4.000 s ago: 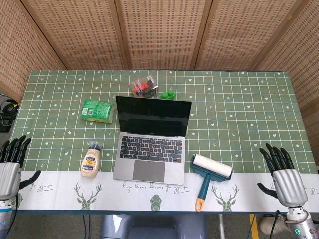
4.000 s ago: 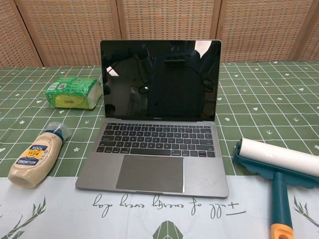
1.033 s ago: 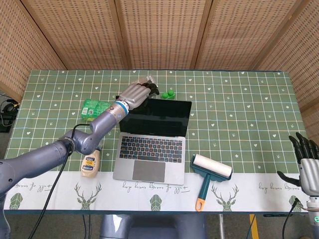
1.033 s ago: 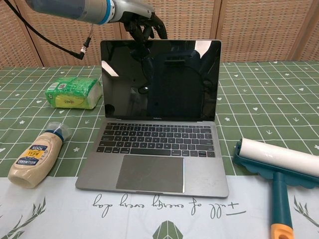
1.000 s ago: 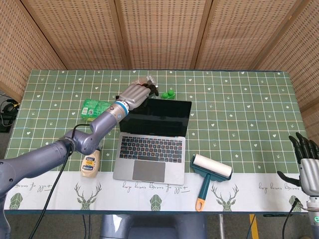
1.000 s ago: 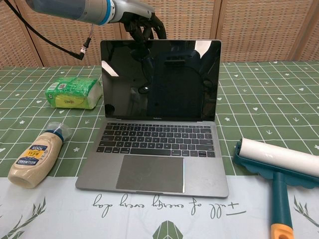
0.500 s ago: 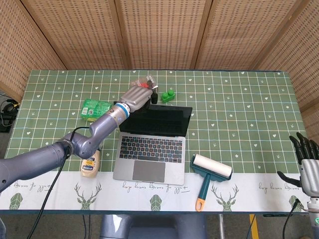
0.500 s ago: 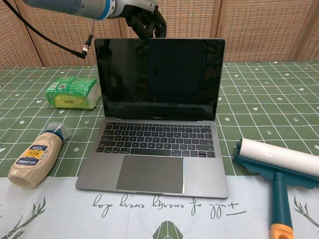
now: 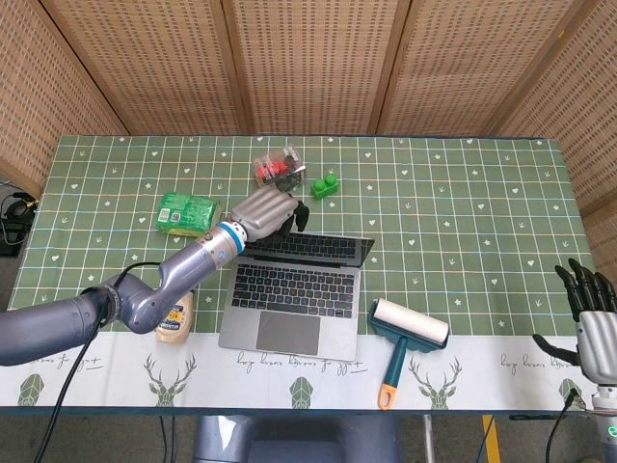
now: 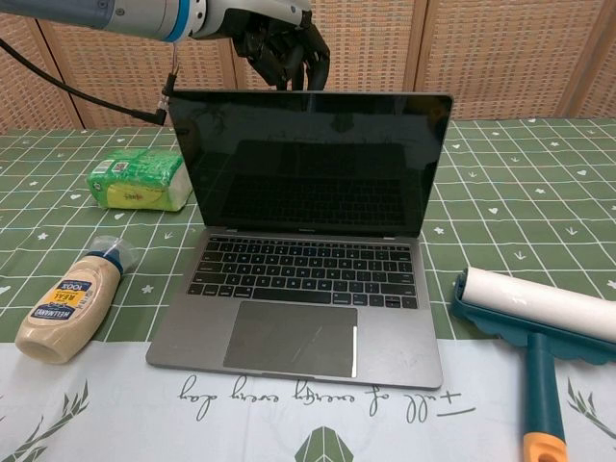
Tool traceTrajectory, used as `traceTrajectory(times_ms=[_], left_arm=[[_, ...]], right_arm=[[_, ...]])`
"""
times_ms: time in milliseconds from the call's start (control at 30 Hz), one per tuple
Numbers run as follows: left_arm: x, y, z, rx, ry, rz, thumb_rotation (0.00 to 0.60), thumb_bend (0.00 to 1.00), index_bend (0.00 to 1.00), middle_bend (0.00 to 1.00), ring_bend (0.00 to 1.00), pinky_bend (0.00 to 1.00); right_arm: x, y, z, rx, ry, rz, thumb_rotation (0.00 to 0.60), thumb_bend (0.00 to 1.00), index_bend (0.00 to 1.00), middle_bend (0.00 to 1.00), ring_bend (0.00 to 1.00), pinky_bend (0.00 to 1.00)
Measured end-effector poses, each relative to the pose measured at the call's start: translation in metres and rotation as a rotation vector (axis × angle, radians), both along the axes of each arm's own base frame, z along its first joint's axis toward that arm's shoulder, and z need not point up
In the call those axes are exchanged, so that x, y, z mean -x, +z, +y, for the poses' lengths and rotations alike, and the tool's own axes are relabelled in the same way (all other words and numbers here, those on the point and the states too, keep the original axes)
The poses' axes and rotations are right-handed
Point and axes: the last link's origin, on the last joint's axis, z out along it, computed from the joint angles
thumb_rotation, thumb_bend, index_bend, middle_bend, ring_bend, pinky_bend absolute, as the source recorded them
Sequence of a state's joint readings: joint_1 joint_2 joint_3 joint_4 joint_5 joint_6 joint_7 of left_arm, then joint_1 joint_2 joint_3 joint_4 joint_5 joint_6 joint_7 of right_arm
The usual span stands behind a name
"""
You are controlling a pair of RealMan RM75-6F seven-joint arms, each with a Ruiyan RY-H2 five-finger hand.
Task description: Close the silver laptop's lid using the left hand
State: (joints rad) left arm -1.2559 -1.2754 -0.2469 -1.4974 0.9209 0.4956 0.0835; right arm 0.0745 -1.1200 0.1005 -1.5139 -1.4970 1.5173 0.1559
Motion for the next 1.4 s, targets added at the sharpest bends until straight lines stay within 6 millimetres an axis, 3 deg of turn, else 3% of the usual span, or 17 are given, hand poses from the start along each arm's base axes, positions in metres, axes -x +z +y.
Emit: traceTrajectory(times_ms=[433, 800, 1067, 1400], left_arm=[[0.021, -0.005, -0.05, 0.096, -0.052, 0.002, 0.6, 1.0, 0.48, 0.39, 0.34, 0.32], [0.049, -0.025, -0.088, 0.199, -0.071, 0.045, 0.6, 1.0, 0.48, 0.39, 0.34, 0.32], [0.065, -0.047, -0.104, 0.271, -0.049, 0.066, 0.6, 1.0, 0.48, 0.39, 0.34, 0.32], [0.085, -0.073, -0.111, 0.31, -0.021, 0.115, 0.6, 1.0, 0.47, 0.39, 0.34, 0.32]], right_arm=[[-0.007, -0.002, 0.005, -0.005, 0.031, 0.003, 0.6, 0.04, 0.0, 0.0, 0.0, 0.0], [-0.01, -0.001, 0.008, -0.008, 0.047, -0.002, 0.6, 0.04, 0.0, 0.0, 0.0, 0.0], [-0.007, -0.002, 0.007, -0.015, 0.031, -0.007, 0.6, 0.04, 0.0, 0.0, 0.0, 0.0], [-0.008, -0.002, 0.007, -0.017, 0.033, -0.004, 0.6, 0.04, 0.0, 0.0, 0.0, 0.0]])
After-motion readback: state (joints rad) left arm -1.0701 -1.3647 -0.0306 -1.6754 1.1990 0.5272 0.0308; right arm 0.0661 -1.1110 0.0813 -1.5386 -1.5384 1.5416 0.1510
